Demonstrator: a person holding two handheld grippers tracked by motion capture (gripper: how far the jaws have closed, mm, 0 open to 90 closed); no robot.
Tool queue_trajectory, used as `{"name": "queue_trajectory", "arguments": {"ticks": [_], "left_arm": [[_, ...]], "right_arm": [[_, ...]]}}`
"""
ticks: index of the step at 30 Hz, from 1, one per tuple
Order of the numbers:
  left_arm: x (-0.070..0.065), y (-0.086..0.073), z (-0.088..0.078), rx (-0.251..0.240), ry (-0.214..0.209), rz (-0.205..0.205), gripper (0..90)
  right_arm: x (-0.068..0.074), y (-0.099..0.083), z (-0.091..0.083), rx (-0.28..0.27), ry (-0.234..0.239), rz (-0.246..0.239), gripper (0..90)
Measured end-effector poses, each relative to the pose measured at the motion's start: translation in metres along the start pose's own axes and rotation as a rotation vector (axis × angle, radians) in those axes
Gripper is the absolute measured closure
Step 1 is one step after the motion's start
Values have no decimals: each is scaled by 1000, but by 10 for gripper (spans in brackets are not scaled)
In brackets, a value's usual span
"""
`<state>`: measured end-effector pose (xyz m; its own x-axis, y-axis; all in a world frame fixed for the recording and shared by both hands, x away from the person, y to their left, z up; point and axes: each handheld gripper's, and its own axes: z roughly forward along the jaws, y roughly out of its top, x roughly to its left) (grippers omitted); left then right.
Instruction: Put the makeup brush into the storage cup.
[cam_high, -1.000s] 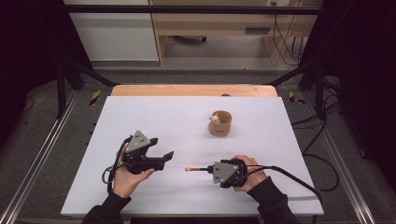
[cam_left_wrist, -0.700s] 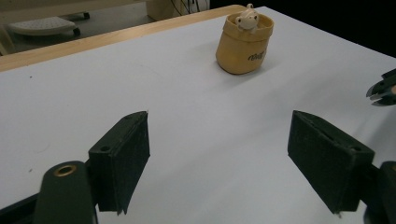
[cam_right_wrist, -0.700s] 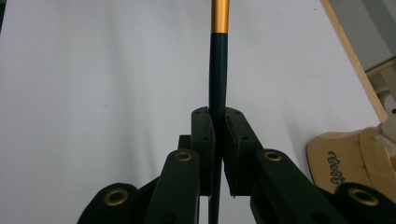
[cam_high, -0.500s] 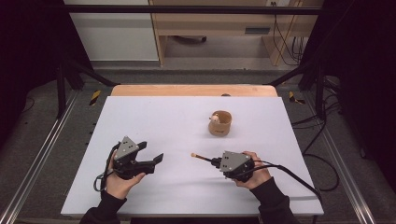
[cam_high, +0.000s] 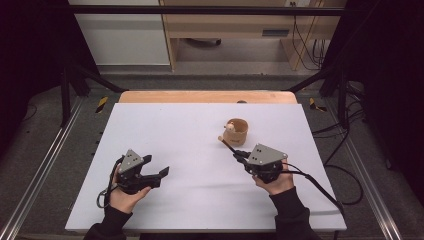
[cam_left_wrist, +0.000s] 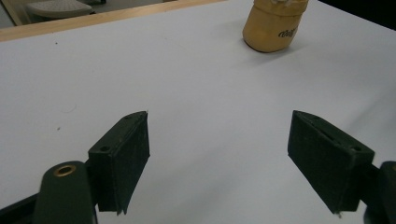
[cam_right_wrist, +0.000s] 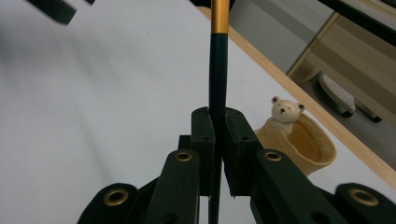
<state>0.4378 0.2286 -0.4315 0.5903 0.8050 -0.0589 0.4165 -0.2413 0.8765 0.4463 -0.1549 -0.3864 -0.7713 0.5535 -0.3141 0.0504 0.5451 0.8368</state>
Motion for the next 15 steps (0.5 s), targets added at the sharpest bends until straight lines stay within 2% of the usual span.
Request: {"name": "queue_trajectory", "arguments": {"ticks": [2, 3, 4, 5, 6, 8, 10, 15], "left_arm": [[0, -1, 1, 6, 2, 1, 204], [0, -1, 1, 6, 2, 1, 204], [0, -1, 1, 10, 1, 1, 204], [0, -2, 2, 10, 1, 2, 204], [-1, -2, 3, 14, 2, 2, 204], [-1, -3, 3, 17, -1, -1, 204], [-1, -3, 4, 19, -2, -2, 204], [0, -4, 4, 19, -3, -3, 205]], "right_arm": [[-4, 2, -1, -26, -16, 34, 837], [-4, 2, -1, -26, -16, 34, 837], [-9, 3, -1, -47, -32, 68, 837], [-9, 3, -1, -47, -32, 68, 837], [-14, 5, -1, -65, -47, 100, 837], [-16, 5, -2, -73, -53, 113, 837], [-23, 7, -2, -97, -72, 155, 837], [-30, 8, -2, -118, -84, 200, 837]]}}
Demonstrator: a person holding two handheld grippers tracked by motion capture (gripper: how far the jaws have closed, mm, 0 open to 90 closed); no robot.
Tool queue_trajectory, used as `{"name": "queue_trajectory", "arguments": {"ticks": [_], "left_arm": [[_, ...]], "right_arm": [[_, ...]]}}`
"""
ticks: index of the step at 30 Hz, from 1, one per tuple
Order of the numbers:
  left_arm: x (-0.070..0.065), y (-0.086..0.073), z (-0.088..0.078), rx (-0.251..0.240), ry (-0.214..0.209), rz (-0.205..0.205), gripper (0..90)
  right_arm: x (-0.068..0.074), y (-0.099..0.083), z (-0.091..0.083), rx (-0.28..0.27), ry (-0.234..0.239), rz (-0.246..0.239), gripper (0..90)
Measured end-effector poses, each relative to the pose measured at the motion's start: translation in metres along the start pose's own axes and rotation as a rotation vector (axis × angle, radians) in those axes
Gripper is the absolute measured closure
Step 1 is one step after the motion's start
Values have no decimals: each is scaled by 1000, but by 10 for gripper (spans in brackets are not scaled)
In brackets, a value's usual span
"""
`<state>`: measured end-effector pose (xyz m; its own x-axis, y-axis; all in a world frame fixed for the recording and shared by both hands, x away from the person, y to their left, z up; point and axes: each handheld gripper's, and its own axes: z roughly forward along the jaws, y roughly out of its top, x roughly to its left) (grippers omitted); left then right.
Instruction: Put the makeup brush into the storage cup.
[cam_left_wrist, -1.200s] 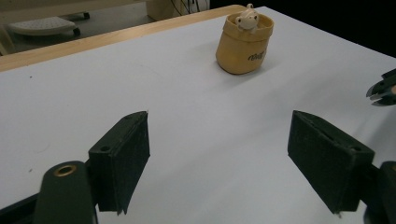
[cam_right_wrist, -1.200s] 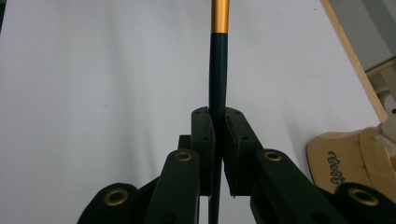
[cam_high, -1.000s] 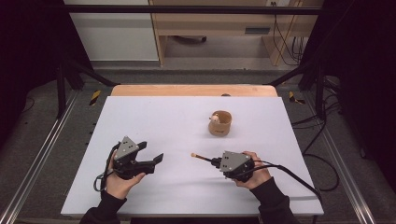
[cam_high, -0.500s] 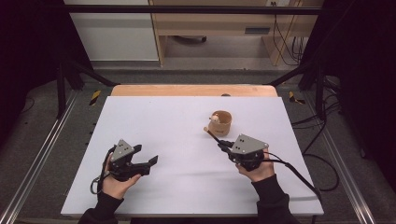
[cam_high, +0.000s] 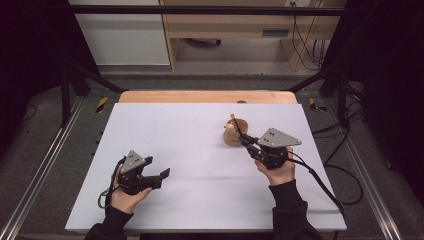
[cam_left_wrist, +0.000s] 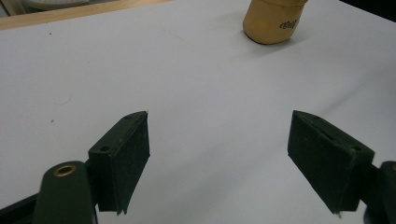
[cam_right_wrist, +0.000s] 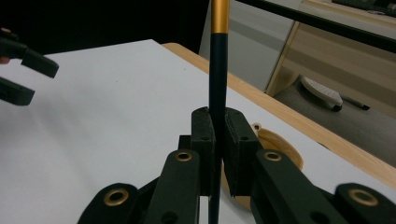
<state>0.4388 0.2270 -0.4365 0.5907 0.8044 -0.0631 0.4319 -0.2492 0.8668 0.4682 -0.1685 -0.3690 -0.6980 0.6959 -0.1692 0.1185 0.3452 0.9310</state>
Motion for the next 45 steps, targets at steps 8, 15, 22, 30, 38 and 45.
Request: {"name": "queue_trajectory", "arguments": {"ticks": [8, 15, 22, 30, 38, 45], "left_arm": [[0, -1, 1, 4, 1, -1, 205], [1, -1, 1, 6, 4, -2, 205], [2, -2, 1, 11, 3, -6, 206], [2, -3, 3, 20, 4, -6, 206], [2, -3, 3, 18, 3, -6, 206], [2, -3, 3, 15, 2, -10, 207]], "right_arm": [[-11, 4, 5, -35, -37, 74, 837], [-19, 7, 8, -71, -87, 128, 837], [-25, 9, 13, -101, -118, 160, 837], [-29, 11, 20, -119, -132, 168, 837], [-34, 15, 28, -135, -155, 185, 837], [-38, 14, 37, -140, -173, 216, 837]]}}
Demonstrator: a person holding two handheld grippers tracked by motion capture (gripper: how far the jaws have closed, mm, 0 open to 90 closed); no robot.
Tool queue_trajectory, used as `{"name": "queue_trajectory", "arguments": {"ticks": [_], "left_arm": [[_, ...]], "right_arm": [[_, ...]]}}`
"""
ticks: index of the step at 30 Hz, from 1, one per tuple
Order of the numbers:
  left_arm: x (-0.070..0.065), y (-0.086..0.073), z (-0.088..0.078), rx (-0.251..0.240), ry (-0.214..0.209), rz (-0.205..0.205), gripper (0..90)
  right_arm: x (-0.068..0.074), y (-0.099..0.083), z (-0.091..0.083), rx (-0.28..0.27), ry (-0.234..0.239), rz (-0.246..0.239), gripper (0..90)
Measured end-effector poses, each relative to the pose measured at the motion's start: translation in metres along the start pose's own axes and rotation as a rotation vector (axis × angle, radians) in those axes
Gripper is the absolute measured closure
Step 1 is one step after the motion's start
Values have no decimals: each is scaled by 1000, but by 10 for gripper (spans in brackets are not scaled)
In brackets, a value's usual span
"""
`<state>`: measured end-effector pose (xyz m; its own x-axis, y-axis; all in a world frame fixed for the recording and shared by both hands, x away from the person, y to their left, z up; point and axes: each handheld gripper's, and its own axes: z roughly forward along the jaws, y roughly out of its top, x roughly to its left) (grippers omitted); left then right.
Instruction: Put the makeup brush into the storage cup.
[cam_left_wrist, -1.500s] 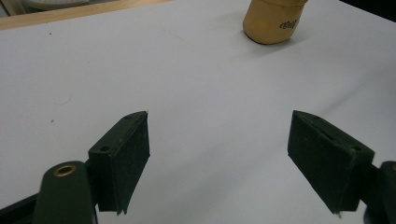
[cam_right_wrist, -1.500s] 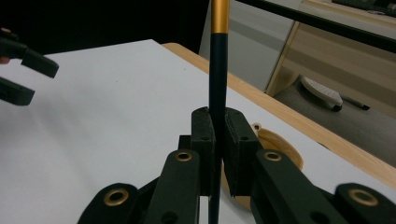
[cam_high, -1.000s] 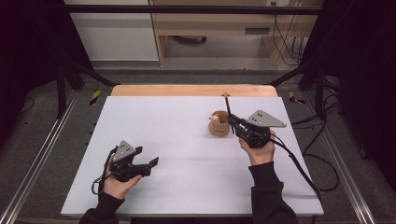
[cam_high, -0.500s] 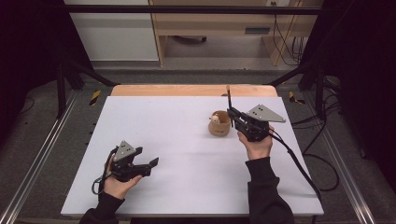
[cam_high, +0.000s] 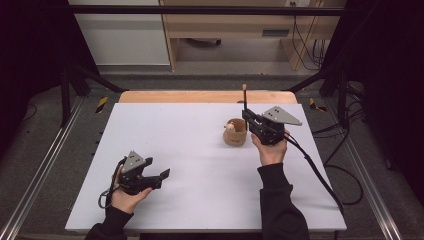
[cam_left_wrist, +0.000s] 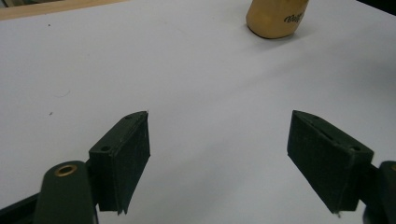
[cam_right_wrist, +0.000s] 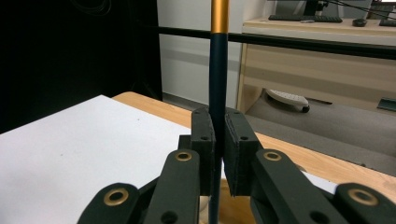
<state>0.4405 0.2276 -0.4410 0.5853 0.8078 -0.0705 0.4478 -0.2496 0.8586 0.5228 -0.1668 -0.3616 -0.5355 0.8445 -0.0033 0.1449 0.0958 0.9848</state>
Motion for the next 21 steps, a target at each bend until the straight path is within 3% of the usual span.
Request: {"name": "queue_trajectory", "arguments": {"ticks": [21], "left_arm": [[0, 0, 1, 0, -1, -1, 208]], "right_arm": [[-10, -10, 28, 13, -39, 59, 837]]}}
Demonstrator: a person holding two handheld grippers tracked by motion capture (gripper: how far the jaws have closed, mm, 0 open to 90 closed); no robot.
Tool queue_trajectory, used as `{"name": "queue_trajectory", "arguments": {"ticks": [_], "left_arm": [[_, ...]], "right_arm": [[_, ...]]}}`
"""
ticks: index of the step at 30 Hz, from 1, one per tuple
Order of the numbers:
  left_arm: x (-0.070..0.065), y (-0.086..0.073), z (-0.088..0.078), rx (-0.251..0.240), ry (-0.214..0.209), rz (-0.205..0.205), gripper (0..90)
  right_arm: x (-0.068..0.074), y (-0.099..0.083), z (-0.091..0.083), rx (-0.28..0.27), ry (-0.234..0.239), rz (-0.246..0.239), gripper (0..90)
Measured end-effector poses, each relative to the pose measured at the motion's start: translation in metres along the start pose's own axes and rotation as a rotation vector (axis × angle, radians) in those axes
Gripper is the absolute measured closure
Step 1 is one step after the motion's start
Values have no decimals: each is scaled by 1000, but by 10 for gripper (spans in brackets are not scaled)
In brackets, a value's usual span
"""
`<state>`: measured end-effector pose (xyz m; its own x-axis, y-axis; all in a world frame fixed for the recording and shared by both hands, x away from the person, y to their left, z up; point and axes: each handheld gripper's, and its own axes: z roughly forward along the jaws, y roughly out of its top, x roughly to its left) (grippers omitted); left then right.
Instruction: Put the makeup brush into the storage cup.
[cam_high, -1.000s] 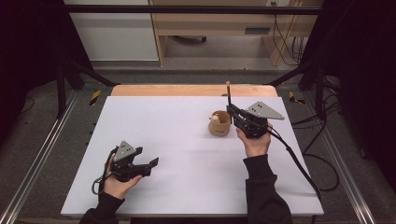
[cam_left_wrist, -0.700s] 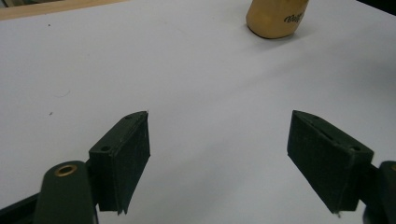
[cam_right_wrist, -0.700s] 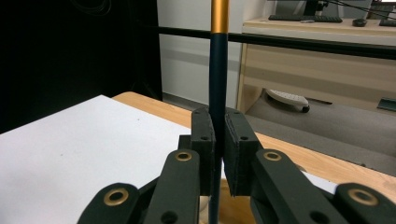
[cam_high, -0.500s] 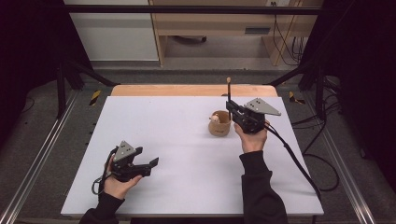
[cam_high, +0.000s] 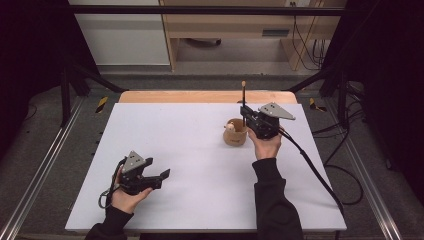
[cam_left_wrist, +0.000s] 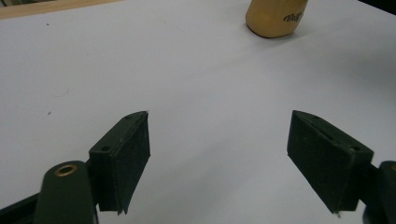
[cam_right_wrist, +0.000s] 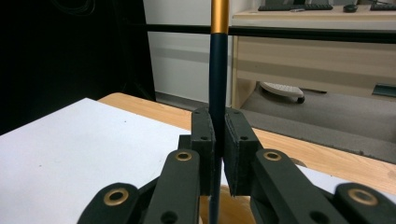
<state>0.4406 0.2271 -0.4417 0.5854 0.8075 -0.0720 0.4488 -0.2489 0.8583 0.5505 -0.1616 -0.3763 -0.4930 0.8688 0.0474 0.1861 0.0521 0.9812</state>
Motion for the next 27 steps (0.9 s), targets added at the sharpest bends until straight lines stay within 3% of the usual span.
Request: {"name": "queue_trajectory", "arguments": {"ticks": [27], "left_arm": [[1, 0, 0, -3, -10, -1, 206]], "right_arm": [[-6, -20, 27, 59, -31, 26, 837]]}}
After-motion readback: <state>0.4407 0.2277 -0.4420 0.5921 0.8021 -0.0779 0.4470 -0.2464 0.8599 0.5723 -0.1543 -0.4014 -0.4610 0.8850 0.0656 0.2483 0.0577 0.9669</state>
